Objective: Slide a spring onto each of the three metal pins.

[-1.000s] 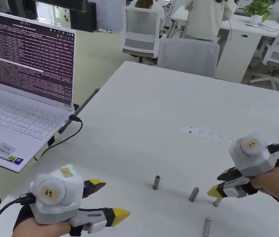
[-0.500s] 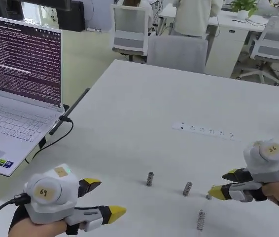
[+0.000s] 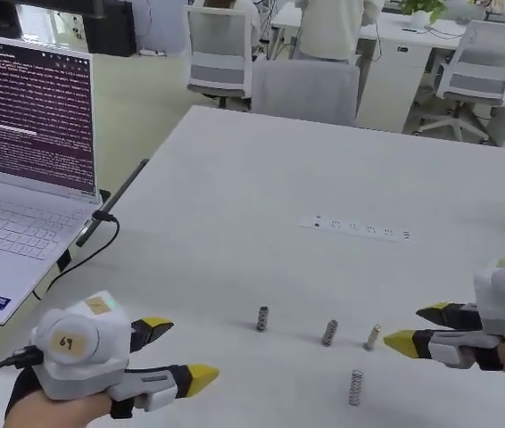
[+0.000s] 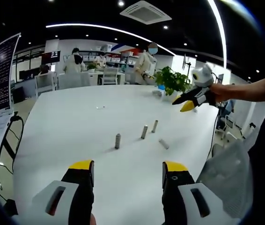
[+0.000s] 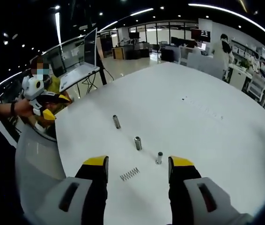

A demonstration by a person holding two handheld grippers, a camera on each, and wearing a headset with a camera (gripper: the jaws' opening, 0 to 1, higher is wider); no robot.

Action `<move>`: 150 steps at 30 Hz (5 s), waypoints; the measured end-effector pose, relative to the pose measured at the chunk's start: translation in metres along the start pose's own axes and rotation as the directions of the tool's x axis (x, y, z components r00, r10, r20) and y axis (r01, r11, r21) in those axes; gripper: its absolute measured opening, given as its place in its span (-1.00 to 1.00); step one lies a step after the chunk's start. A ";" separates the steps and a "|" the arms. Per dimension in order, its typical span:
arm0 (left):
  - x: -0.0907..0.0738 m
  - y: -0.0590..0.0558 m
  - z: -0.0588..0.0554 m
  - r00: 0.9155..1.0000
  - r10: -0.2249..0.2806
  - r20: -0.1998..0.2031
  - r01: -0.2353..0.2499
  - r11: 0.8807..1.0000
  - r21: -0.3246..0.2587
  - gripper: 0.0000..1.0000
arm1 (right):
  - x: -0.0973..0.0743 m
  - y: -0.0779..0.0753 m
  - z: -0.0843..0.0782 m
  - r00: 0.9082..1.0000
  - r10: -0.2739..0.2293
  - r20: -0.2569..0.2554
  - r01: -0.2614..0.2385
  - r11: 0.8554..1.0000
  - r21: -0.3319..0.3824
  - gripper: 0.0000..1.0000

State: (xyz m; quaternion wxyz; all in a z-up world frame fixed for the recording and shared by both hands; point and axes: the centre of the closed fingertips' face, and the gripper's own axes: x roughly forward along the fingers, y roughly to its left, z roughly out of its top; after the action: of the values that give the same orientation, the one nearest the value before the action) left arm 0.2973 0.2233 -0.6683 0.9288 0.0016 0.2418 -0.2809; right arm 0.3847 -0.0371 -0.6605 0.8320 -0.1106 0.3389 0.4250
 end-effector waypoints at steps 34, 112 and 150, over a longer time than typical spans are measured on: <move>0.017 -0.010 0.009 0.999 -0.036 -0.018 0.036 0.999 0.014 0.08 | -0.037 0.031 -0.047 0.990 -0.042 0.137 0.021 0.988 0.153 0.40; 0.144 -0.111 -0.003 0.958 -0.236 -0.161 0.242 0.970 0.022 -0.01 | -0.048 0.037 -0.058 0.988 -0.035 0.151 0.007 0.983 0.186 0.38; 0.217 -0.134 -0.041 0.948 -0.194 -0.252 0.183 0.981 -0.068 -0.22 | -0.052 0.036 -0.073 0.991 -0.032 0.133 0.005 0.980 0.197 0.41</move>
State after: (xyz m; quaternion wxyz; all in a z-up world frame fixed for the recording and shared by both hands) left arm 0.3659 0.0032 -0.7841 0.8583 -0.0051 0.3653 -0.3604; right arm 0.3004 -0.0824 -0.6772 0.8639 -0.0020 0.3208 0.3883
